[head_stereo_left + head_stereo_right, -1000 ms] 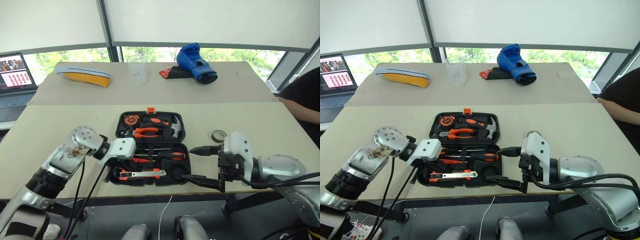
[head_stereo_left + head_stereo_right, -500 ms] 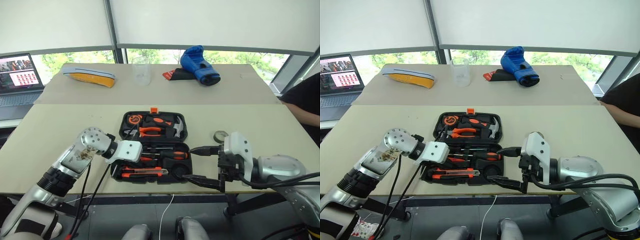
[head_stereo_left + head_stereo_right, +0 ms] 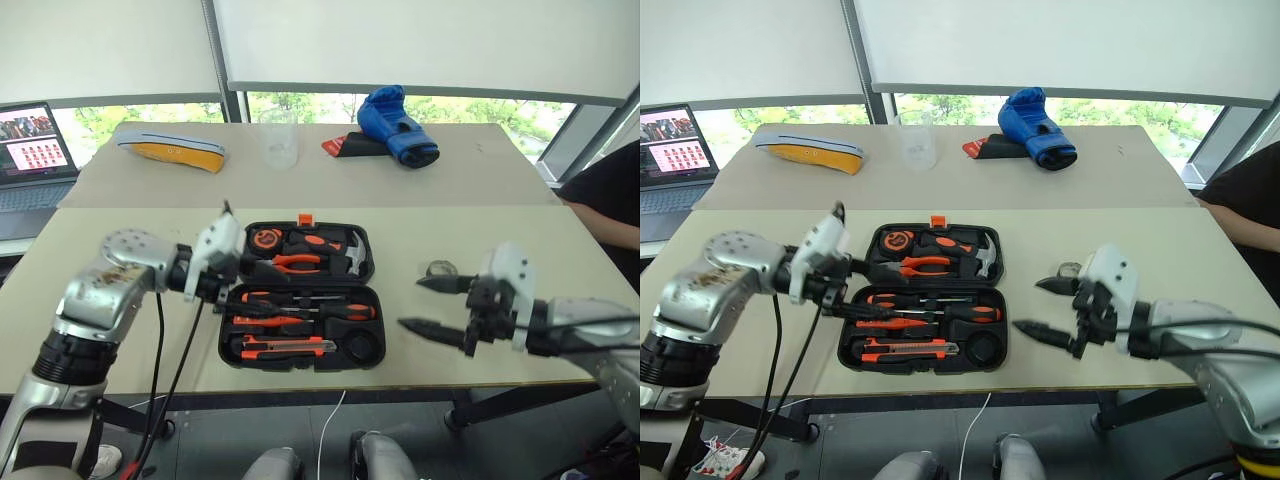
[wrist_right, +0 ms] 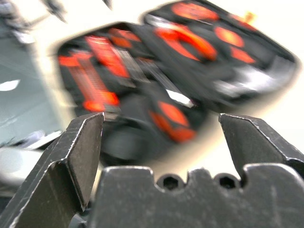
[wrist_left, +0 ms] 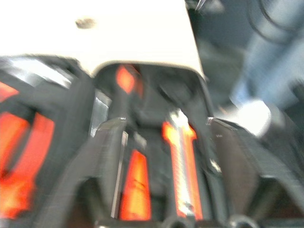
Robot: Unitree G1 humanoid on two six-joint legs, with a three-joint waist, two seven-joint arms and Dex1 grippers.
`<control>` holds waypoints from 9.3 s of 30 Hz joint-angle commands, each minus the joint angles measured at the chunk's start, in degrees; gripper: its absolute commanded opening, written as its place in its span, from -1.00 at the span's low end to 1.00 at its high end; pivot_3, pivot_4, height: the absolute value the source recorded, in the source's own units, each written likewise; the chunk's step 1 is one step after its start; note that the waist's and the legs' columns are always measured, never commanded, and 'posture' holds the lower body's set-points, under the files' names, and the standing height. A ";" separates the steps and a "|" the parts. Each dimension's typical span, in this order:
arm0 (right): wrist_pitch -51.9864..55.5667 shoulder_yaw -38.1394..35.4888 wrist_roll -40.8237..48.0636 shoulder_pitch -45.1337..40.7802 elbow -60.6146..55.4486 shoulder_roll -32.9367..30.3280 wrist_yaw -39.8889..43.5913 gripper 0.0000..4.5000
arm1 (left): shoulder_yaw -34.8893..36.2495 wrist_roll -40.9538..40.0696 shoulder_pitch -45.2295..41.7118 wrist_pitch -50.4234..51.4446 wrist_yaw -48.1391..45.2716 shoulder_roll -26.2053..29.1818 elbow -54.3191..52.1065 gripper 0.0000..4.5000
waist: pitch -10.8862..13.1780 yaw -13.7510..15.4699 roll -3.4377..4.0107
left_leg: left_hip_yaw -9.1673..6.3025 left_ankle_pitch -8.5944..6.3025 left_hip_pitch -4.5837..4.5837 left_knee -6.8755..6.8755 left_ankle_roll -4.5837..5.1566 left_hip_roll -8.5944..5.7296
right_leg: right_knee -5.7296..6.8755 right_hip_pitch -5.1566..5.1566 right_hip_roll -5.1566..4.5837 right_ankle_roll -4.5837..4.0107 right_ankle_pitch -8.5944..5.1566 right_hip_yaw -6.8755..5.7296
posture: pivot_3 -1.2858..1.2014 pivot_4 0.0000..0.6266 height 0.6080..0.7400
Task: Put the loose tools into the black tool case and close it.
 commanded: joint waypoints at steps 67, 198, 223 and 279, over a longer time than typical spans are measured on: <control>-7.72 23.26 -13.71 -11.53 -3.61 6.66 22.58 0.98 | -6.29 6.64 3.90 -13.66 -2.03 3.24 -1.23 1.00 | 0.09 -0.72 0.14 | -0.02 0.01 -0.21 0.04 -0.03 0.03 | 0.06 -0.30 0.03 -0.07 0.03 0.00 | 0.03 -0.52 0.87; -2.47 7.71 -25.45 -43.01 56.83 26.42 -3.62 -0.98 | 3.68 16.98 -22.62 5.50 23.91 -15.09 53.80 -1.00 | -0.07 -2.00 0.15 | 0.02 0.12 -1.35 1.14 -0.10 -0.18 | 1.07 -1.48 -0.13 -0.21 0.59 0.16 | 0.03 -0.52 0.87; -46.04 6.61 -34.08 -22.67 38.15 26.50 -13.56 -0.98 | 6.29 22.12 -5.78 -37.14 34.89 -17.01 30.50 -1.00 | -0.06 -2.07 0.15 | 0.01 0.30 -1.84 1.07 -0.37 -0.12 | 0.95 -1.89 0.01 -0.36 0.87 0.08 | 0.03 -0.52 0.87; -24.80 4.32 -23.38 6.90 7.50 0.11 12.91 -1.00 | -7.09 22.50 -12.84 -33.24 -1.73 -14.94 34.15 -0.99 | 0.00 -0.20 -0.15 | 0.12 0.14 -0.87 0.57 -0.05 -0.09 | -0.05 -0.73 0.02 0.02 0.89 0.02 | 0.03 -0.52 0.87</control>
